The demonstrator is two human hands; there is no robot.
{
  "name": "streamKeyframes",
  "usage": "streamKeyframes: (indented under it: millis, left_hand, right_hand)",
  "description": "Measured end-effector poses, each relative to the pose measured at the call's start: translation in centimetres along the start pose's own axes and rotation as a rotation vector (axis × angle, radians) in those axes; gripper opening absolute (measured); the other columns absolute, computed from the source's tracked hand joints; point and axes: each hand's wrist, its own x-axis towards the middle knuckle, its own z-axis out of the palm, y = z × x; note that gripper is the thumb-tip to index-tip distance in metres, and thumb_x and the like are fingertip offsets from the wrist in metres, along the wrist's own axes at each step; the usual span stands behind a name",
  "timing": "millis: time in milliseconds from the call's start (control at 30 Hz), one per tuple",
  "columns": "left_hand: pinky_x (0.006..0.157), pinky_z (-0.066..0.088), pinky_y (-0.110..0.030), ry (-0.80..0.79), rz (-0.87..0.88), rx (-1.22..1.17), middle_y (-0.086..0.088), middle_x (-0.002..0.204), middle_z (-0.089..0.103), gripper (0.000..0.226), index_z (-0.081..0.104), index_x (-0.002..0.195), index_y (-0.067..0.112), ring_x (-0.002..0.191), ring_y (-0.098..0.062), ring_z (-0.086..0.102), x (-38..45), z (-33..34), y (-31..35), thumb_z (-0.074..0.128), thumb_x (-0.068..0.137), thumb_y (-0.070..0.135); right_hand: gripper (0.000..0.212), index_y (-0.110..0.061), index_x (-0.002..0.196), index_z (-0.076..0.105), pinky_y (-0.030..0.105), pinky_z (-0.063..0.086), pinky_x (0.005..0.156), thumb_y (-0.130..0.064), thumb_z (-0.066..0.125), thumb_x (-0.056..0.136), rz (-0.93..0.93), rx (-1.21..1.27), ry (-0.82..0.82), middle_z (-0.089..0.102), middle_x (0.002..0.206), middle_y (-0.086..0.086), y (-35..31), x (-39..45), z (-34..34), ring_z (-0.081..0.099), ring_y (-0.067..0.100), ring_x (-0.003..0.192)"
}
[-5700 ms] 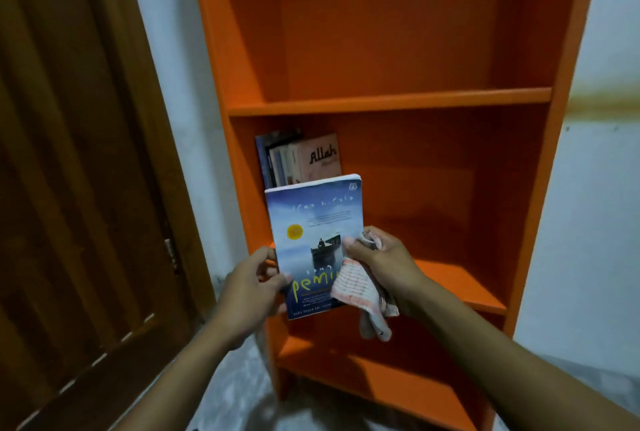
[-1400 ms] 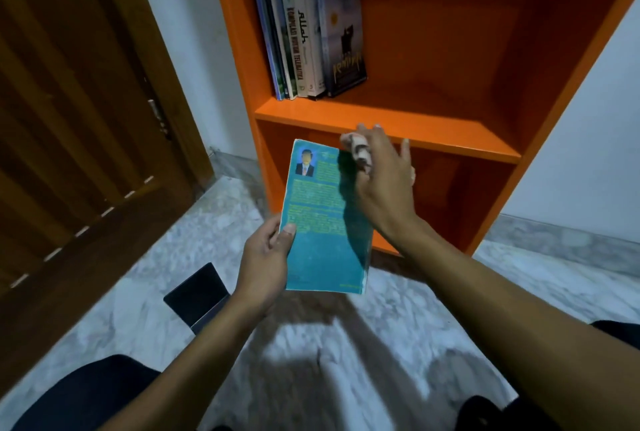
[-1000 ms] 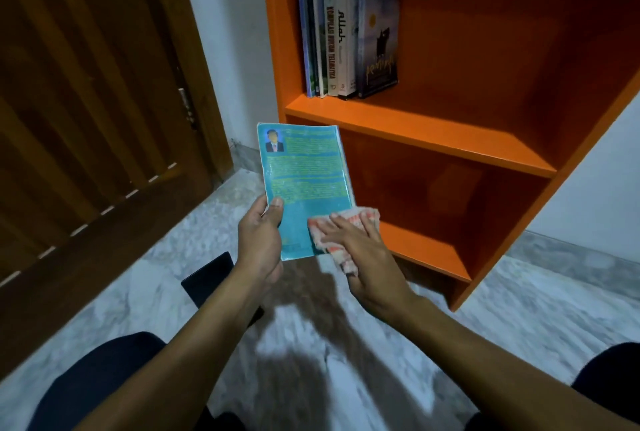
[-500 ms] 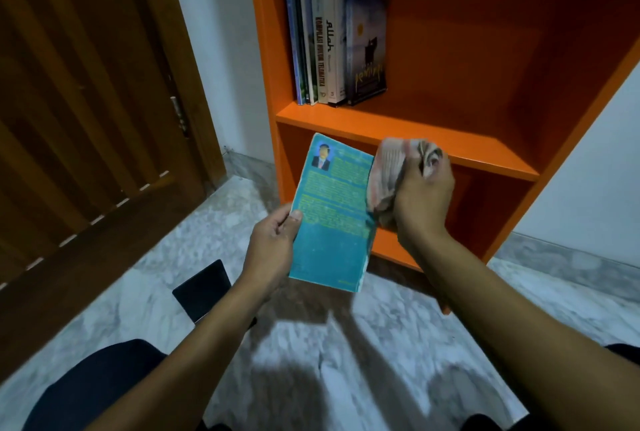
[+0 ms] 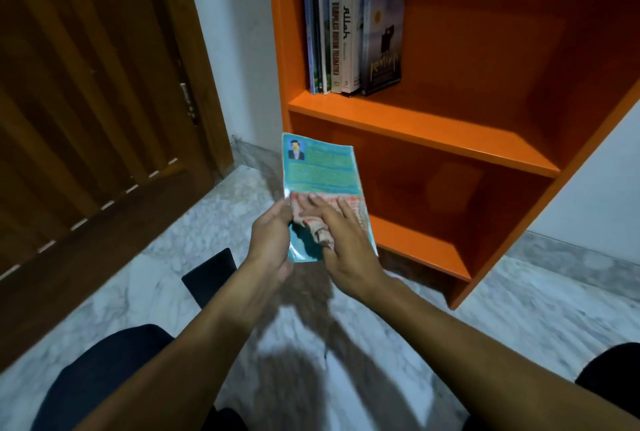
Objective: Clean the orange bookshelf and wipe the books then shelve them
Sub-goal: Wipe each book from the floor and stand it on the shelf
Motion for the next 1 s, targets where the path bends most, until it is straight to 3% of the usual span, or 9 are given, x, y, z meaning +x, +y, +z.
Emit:
streamKeyframes:
  millis: [100,200,367,467,533,633,767,867,1000]
  left_hand:
    - [0.102,0.049,-0.057,0.035,-0.054,-0.136,-0.023,0.118,0.07,0.027,0.067,0.114,0.008,0.11,-0.039,0.068,0.6,-0.7,0.4,0.043,0.106,0.018]
    - [0.101,0.048,-0.06,0.069,-0.062,-0.183,-0.017,0.117,0.072,0.029,0.066,0.118,0.012,0.109,-0.038,0.069,0.7,-1.1,0.8,0.043,0.106,0.024]
    - [0.099,0.05,-0.059,0.072,0.021,-0.143,-0.013,0.117,0.073,0.027,0.068,0.113,0.014,0.108,-0.034,0.07,0.4,-0.8,1.6,0.043,0.107,0.018]
    - [0.099,0.051,-0.058,0.057,0.019,-0.134,-0.01,0.115,0.074,0.029,0.07,0.106,0.018,0.108,-0.032,0.07,0.5,-0.9,2.0,0.041,0.107,0.02]
    - [0.099,0.051,-0.056,0.041,0.012,-0.116,-0.009,0.114,0.074,0.03,0.071,0.106,0.019,0.108,-0.031,0.07,0.3,-1.1,2.0,0.04,0.108,0.021]
    - [0.096,0.053,-0.053,0.001,0.01,-0.031,-0.01,0.115,0.074,0.029,0.071,0.11,0.016,0.108,-0.032,0.07,0.0,-0.8,1.4,0.043,0.107,0.021]
    - [0.089,0.057,-0.052,-0.023,0.018,0.158,-0.013,0.111,0.075,0.028,0.071,0.111,0.014,0.101,-0.034,0.072,-0.8,0.2,-0.4,0.044,0.106,0.023]
    - [0.084,0.059,-0.048,-0.031,0.034,0.271,-0.012,0.106,0.076,0.03,0.071,0.11,0.014,0.094,-0.031,0.074,-1.3,0.7,-1.7,0.043,0.107,0.024]
    - [0.079,0.061,-0.042,-0.011,0.177,0.563,0.0,0.107,0.076,0.026,0.071,0.111,0.024,0.09,-0.018,0.073,-1.0,0.6,-2.5,0.046,0.106,0.028]
  right_hand:
    - [0.063,-0.011,0.141,0.051,0.029,0.01,0.123,-0.009,0.038,0.079,-0.09,0.042,-0.06,0.051,0.147,0.004,0.1,-1.9,0.6,0.032,-0.005,0.138]
    - [0.054,-0.013,0.132,0.058,0.032,0.013,0.122,-0.003,0.042,0.081,-0.162,0.076,-0.116,0.058,0.14,0.002,0.3,-3.1,0.1,0.043,0.005,0.137]
    - [0.048,-0.024,0.118,0.057,0.032,0.036,0.105,0.004,0.049,0.079,-0.176,0.03,-0.103,0.064,0.116,-0.005,2.1,-4.9,-1.9,0.052,0.015,0.112]
    - [0.025,-0.032,0.106,0.055,0.032,0.05,0.067,-0.019,0.039,0.092,0.182,0.149,-0.053,0.065,0.088,-0.014,3.7,-6.1,-2.9,0.06,0.01,0.078]
    - [0.013,-0.025,0.098,0.055,0.031,0.044,0.048,-0.022,0.044,0.102,0.54,0.421,0.116,0.064,0.066,-0.004,4.8,-6.4,-3.1,0.059,0.017,0.054]
    - [0.021,-0.002,0.107,0.057,0.056,0.057,0.072,-0.02,0.045,0.105,0.833,0.809,0.32,0.07,0.088,0.024,5.6,-5.7,-3.8,0.07,0.042,0.084]
    - [0.032,0.001,0.126,0.053,0.049,0.057,0.084,-0.022,0.043,0.106,1.069,1.314,0.286,0.073,0.103,0.023,4.5,-4.0,-5.4,0.072,0.038,0.095]
    - [0.034,0.004,0.128,0.058,0.046,0.058,0.087,-0.017,0.049,0.102,0.994,1.334,0.148,0.071,0.115,0.021,3.8,-4.0,-5.4,0.07,0.035,0.105]
    - [0.029,0.0,0.124,0.061,0.039,0.062,0.077,-0.002,0.06,0.096,0.928,1.09,0.151,0.073,0.114,0.015,4.1,-5.0,-4.5,0.073,0.031,0.098]
